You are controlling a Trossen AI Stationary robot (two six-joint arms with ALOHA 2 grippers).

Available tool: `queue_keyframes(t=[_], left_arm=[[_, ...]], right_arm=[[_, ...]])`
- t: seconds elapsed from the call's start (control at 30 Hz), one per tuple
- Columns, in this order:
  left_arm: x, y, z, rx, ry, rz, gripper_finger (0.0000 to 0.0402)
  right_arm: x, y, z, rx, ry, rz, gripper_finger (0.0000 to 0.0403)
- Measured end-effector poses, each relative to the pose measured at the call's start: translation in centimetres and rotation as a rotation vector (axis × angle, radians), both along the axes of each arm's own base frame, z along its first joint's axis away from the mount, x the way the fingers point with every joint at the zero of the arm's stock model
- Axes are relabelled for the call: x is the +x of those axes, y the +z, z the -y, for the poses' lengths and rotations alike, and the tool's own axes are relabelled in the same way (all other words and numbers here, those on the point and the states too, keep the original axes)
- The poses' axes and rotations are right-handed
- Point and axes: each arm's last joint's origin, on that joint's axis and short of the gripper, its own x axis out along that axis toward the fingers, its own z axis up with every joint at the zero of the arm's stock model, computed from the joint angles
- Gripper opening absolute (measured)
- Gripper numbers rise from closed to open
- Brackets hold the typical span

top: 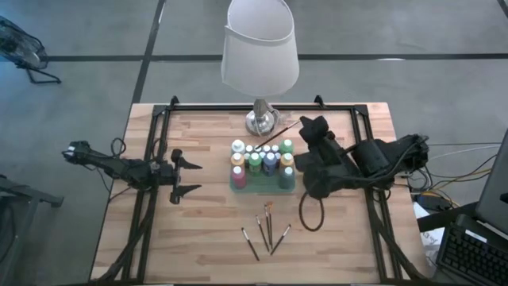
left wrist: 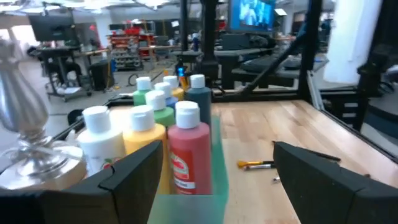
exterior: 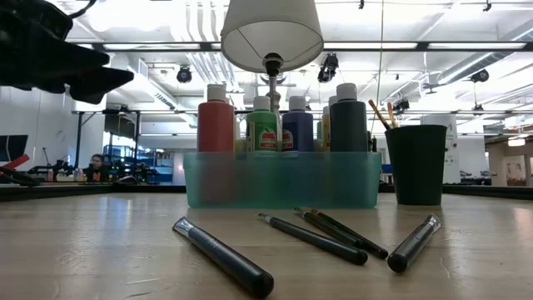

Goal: Pick & Place Paint Supplies
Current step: Put the black paint brush into the black cup

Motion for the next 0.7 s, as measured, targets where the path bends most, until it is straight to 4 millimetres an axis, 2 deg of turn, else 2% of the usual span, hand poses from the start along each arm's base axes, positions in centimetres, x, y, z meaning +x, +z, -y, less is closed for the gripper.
queue_keyframes(t=[0.1,0.23,0.4,0.53,0.7], left_arm=[[0.0,1.2,0.0,-0.073,0.003,0.081,0.0310],[-0.5,4.2,-0.2,-0.266,-0.012,0.376,0.0310],[-2.3,7.4,-0.8,-0.398,-0.033,0.738,0.0310],[-3.5,8.7,-1.3,-0.480,-0.056,0.919,0.0310],[-3.9,8.9,-1.4,-0.667,-0.141,0.968,0.0310]], right_arm=[[0.3,-0.6,-0.1,-0.006,0.002,-0.025,0.0008],[0.3,-1.2,-0.4,-0.011,0.016,-0.051,0.0008],[0.3,-1.1,-0.5,-0.012,0.025,-0.056,0.0008],[0.9,-1.2,-0.8,-0.001,0.046,-0.072,0.0008],[1.3,-1.2,-0.9,0.015,0.047,-0.036,0.0008]])
